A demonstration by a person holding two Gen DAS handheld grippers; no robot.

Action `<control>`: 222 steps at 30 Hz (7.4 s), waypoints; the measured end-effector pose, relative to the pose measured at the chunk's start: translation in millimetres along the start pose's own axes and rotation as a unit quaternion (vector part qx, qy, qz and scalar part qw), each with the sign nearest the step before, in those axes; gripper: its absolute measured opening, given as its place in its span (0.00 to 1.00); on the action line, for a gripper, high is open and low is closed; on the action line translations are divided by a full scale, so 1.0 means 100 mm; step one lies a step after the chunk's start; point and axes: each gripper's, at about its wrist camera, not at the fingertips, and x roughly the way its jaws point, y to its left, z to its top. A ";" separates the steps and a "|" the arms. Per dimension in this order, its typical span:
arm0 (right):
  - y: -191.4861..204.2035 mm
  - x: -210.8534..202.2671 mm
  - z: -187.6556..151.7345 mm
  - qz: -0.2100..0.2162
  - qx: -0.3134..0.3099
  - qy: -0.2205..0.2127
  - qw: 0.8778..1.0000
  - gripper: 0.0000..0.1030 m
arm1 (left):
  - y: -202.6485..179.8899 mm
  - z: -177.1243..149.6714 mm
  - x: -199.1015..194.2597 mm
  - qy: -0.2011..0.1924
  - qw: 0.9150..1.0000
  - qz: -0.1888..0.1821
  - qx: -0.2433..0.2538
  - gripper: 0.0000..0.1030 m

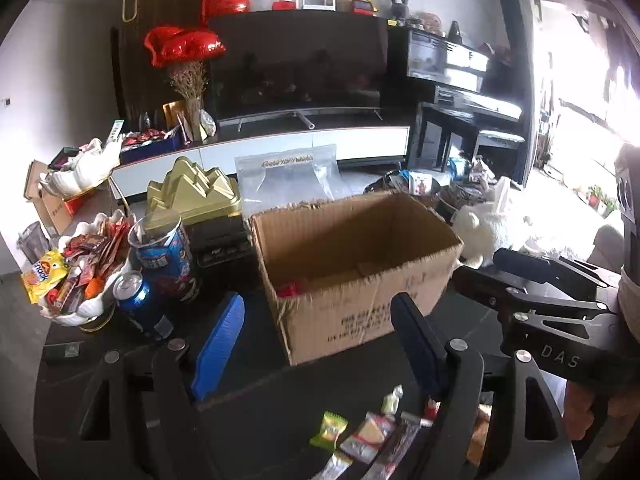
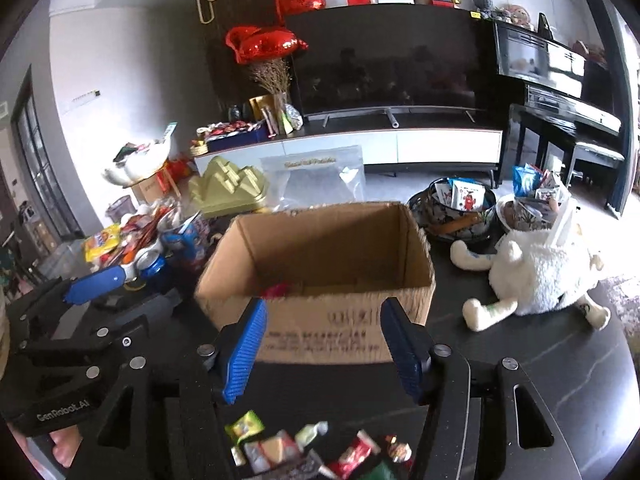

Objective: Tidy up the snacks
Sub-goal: 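Grasp the yellow-green candy packet with the left tool while the right tool grasps the red wafer bar, then carry the candy packet and red wafer bar into the box and release both, then grasp the pale green wrapped candy with the left tool while the right tool grasps the gold-wrapped chocolate, then carry the green candy and gold chocolate into the box and release both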

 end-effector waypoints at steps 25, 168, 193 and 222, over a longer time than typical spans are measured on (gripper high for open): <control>-0.12 0.37 -0.92 -0.027 0.063 0.170 0.983 0.58 | 0.01 -0.96 0.52 0.171 0.984 -0.040 -0.006 0.68; -0.77 0.57 -0.89 0.004 0.024 0.226 0.974 0.48 | -0.83 -0.73 1.16 0.244 0.964 -0.104 0.007 0.47; -0.93 1.14 -1.23 -0.001 0.058 0.300 0.952 0.43 | -0.91 -1.04 1.84 0.325 0.942 -0.083 0.004 0.39; -0.61 0.63 -0.85 -0.001 0.029 0.224 0.974 0.26 | -0.58 -0.64 1.15 0.243 0.966 -0.084 -0.012 0.20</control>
